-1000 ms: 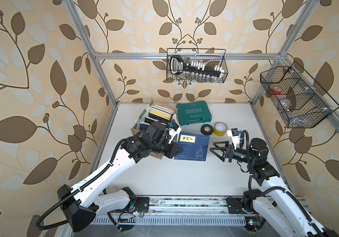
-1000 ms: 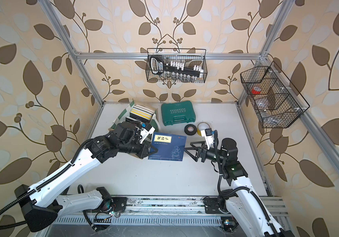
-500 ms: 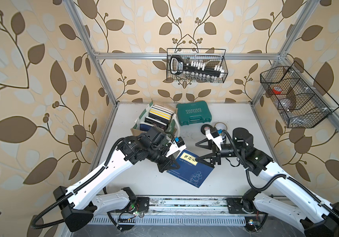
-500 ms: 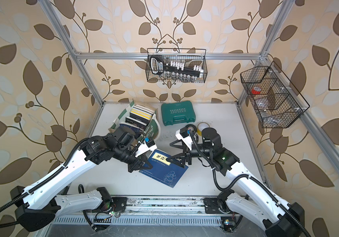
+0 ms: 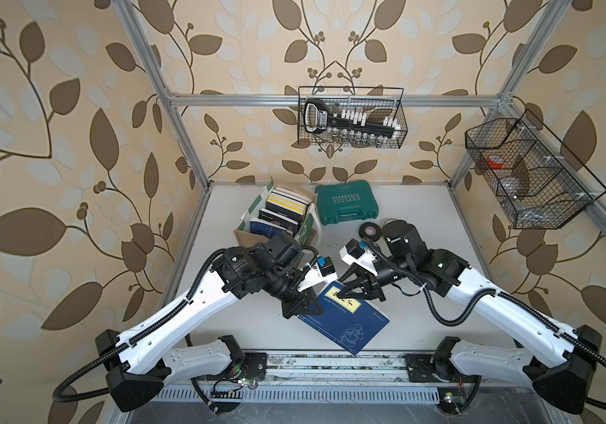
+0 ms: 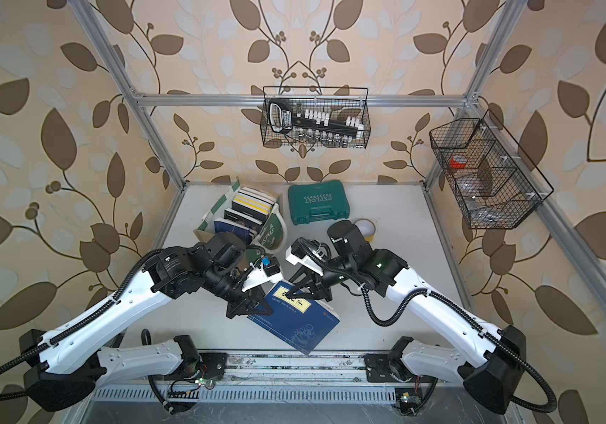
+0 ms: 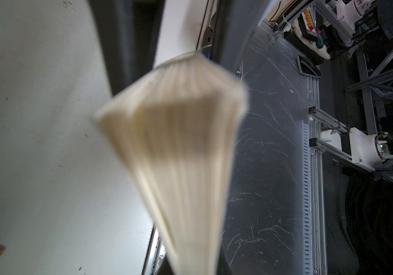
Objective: Put the books into the canvas bag
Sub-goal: Pick up the book from the center of the board, then place the book in the canvas bag.
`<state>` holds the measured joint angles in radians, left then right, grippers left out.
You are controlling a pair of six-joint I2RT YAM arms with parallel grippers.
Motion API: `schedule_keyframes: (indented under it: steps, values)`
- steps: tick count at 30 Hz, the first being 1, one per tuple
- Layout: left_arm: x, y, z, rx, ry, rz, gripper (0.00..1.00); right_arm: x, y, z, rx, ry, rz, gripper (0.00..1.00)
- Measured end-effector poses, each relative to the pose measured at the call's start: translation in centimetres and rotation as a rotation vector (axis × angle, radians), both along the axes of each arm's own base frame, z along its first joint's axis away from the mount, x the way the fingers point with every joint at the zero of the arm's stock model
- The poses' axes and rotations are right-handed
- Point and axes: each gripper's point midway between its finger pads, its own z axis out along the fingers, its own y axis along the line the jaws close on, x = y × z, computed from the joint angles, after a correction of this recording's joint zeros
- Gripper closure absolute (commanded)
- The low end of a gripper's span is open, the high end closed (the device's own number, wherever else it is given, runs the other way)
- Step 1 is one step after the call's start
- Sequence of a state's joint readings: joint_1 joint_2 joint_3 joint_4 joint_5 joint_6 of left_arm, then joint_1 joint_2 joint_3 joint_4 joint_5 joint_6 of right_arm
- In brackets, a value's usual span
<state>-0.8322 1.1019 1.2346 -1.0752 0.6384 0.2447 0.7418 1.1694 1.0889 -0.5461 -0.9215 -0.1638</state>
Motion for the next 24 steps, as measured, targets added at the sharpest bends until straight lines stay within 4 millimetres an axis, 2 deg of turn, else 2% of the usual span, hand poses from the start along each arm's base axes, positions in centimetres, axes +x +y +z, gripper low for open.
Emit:
schedule_keyframes:
  steps: [1, 3, 4, 5, 6, 7, 9, 11, 13, 16, 19, 21, 24]
  values:
    - [0.1, 0.1, -0.1, 0.006, -0.003, 0.003, 1.00, -0.3, 0.0, 0.0, 0.000, 0.003, 0.013, 1.00]
    - [0.2, 0.2, -0.2, 0.015, -0.011, 0.010, 0.98, -0.4, 0.0, 0.0, -0.004, 0.007, 0.018, 1.00]
    - [0.3, 0.2, -0.3, 0.019, -0.019, 0.015, 0.85, -0.4, 0.0, 0.0, -0.002, 0.006, 0.015, 1.00]
    - [0.5, 0.2, -0.3, 0.022, -0.033, 0.019, 0.64, -0.3, 0.0, 0.1, -0.001, 0.002, 0.009, 1.00]
    - [0.9, 0.3, -0.3, 0.027, -0.048, 0.039, 0.14, -0.1, 0.0, 0.2, 0.005, -0.007, -0.009, 1.00]
    - [1.4, 0.3, -0.2, 0.031, -0.068, 0.068, 0.01, 0.3, -0.1, 0.4, 0.013, -0.021, -0.037, 1.00]
    - [2.7, 0.6, 0.1, 0.038, -0.114, 0.142, 0.01, 1.3, -0.5, 1.4, 0.047, -0.055, -0.101, 1.00]
    - [4.2, 1.2, 1.0, 0.024, -0.162, 0.241, 0.01, 3.1, -1.3, 3.0, 0.095, -0.103, -0.197, 1.00]
    - [5.7, 2.3, 2.5, -0.018, -0.206, 0.363, 0.01, 5.7, -2.5, 5.3, 0.162, -0.176, -0.332, 1.00]
    - [7.7, 4.4, 4.6, -0.060, -0.262, 0.541, 0.01, 8.2, -3.4, 7.8, 0.246, -0.258, -0.472, 1.00]
    - [10.0, 7.1, 6.2, -0.039, -0.293, 0.729, 0.01, 10.5, -3.1, 9.7, 0.321, -0.301, -0.557, 1.00]
    - [11.6, 8.8, 7.1, -0.025, -0.303, 0.846, 0.01, 12.2, -2.5, 10.2, 0.346, -0.305, -0.594, 1.00]
    - [13.3, 11.2, 6.9, 0.024, -0.307, 0.985, 0.01, 15.5, -0.9, 10.5, 0.377, -0.295, -0.637, 1.00]
